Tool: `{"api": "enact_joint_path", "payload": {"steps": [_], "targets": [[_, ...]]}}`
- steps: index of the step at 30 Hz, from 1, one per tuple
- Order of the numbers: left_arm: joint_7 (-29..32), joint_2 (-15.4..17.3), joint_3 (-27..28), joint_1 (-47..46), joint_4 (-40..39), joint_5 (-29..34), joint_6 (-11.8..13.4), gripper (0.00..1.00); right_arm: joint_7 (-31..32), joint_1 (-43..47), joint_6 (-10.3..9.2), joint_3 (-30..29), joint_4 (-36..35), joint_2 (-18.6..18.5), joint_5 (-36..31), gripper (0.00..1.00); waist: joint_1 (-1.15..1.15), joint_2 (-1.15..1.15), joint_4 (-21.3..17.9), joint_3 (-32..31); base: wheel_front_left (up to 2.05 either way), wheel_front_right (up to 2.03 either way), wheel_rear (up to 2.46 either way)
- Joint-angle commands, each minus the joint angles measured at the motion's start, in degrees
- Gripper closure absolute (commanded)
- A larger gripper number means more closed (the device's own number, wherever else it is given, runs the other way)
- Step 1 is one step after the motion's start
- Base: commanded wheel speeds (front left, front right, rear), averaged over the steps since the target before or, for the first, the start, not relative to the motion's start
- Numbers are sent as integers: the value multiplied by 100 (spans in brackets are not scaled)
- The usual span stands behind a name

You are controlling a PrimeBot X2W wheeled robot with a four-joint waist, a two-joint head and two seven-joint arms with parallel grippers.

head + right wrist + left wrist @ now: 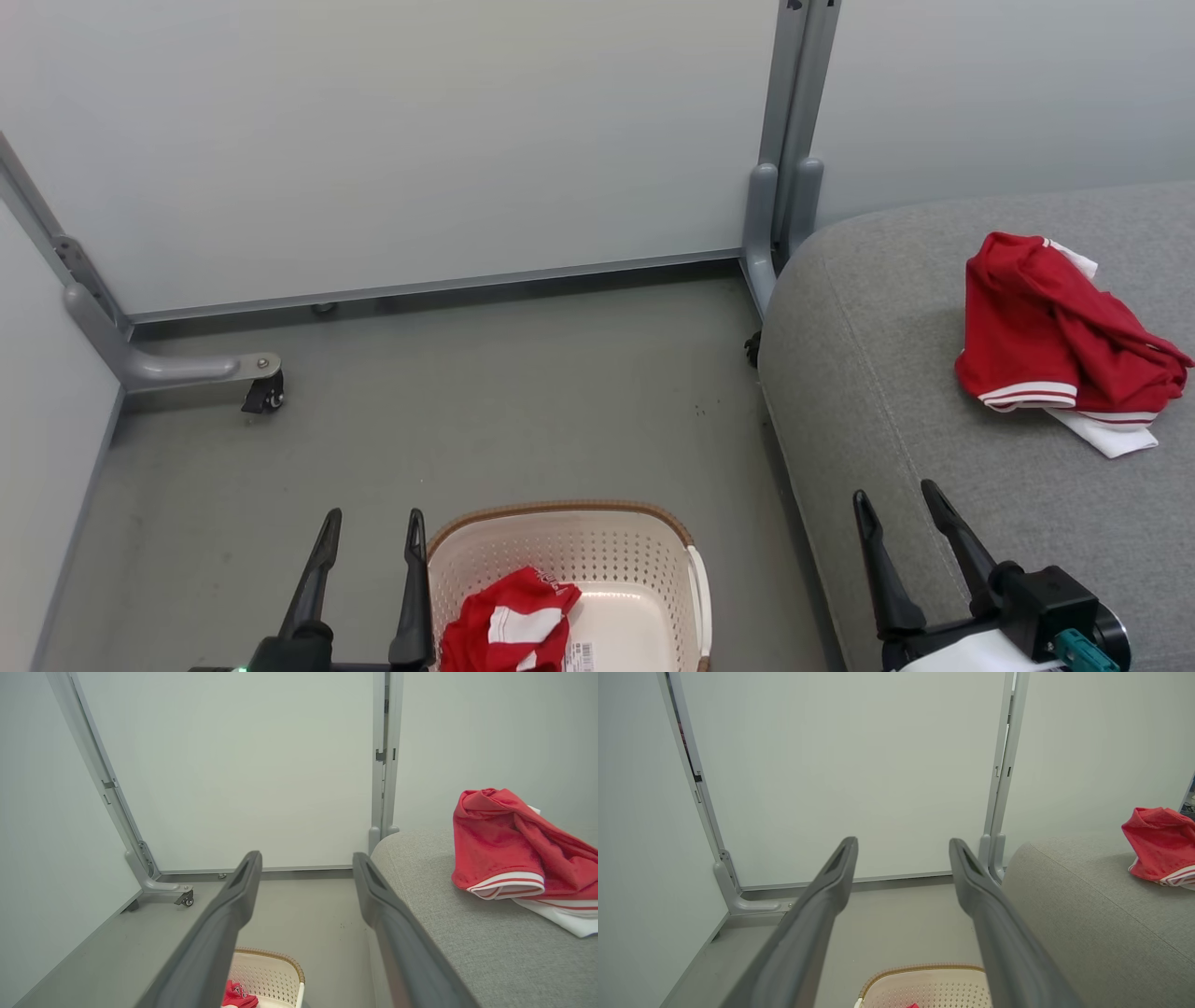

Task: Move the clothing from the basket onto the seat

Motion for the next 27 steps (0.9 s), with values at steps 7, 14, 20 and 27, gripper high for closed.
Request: {"api": "enact_joint_path", "payload": {"steps": [7, 14, 20, 27], "targets": [[-1, 10, 64, 12, 96, -7, 41, 0, -18, -24, -4, -7, 20, 0, -19, 0, 0, 0, 6, -11, 0, 0, 0], [-1, 10, 72, 40, 143, -5, 51, 0, -17, 8, -4, -26, 17, 3, -15, 0, 0, 0, -3, -12, 0, 0, 0], [-1, 9, 41, 69, 236, -37, 75, 0, -17, 69, -4, -7, 12, 3, 11, 0, 0, 0, -15, -9, 0, 0, 0], [-1, 9, -38, -67, 390, -21, 34, 0, -17, -10, -4, -4, -39, 3, -16, 0, 0, 0, -56, 117, 0, 0, 0]]}}
